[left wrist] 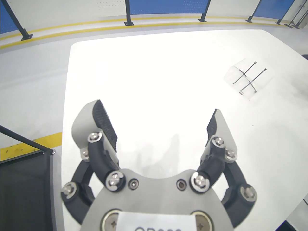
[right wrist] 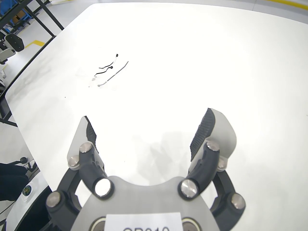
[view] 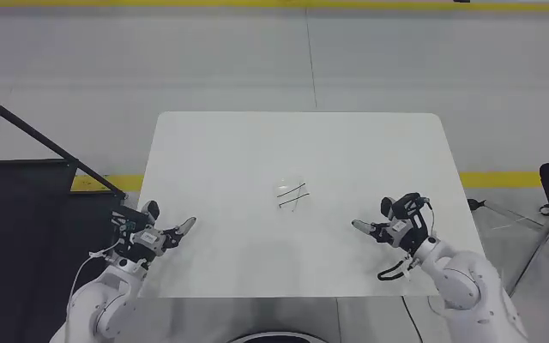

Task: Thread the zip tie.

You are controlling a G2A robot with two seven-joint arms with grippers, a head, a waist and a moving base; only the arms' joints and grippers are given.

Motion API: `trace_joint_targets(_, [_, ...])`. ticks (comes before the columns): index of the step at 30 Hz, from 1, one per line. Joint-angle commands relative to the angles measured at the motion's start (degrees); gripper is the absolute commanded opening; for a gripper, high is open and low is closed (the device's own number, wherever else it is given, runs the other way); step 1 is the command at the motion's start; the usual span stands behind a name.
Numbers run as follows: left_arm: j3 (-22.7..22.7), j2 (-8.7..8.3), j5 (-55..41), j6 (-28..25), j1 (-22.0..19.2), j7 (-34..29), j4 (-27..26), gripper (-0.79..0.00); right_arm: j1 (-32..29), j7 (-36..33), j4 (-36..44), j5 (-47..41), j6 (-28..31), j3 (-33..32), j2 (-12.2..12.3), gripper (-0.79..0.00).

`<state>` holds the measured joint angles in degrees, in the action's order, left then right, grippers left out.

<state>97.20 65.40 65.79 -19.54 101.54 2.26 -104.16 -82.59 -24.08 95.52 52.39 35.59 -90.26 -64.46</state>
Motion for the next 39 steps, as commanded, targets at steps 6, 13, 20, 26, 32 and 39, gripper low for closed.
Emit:
trace_joint_targets(6, [0.0,0.01,0.0,0.1,0.0,0.0,0.0,0.000,0.0,0.0,0.0,0.0,0.0,0.0,0.0,0.000])
trace_joint_targets(13, [-0.2,0.03,-0.2,0.0,-0.1,-0.2,0.0,0.000,0.2,-0.1,-0.2,-0.1,0.6,0.7,0.0,0.000])
trace_joint_targets(20, [0.6,0.05,-5.2,-2.1,-0.9,-1.3,1.0,0.000,8.2,-8.3,-6.7,-12.3,6.4,5.1,0.1,0.000])
trace_joint_targets(26, [1.6,-0.13,-11.3,-6.5,-1.9,-3.9,2.1,0.000,19.8,-23.4,-16.8,-28.6,8.4,10.2,0.2,0.000])
trace_joint_targets(32, [2.5,-0.22,-17.0,-7.3,-2.9,-7.0,2.8,0.000,29.2,-35.7,-26.9,-47.1,8.9,16.0,0.1,0.000])
trace_joint_targets(39, [2.6,-0.24,-17.2,-7.4,-2.9,-7.3,2.7,0.000,31.4,-37.2,-29.3,-50.4,7.4,17.9,0.3,0.000])
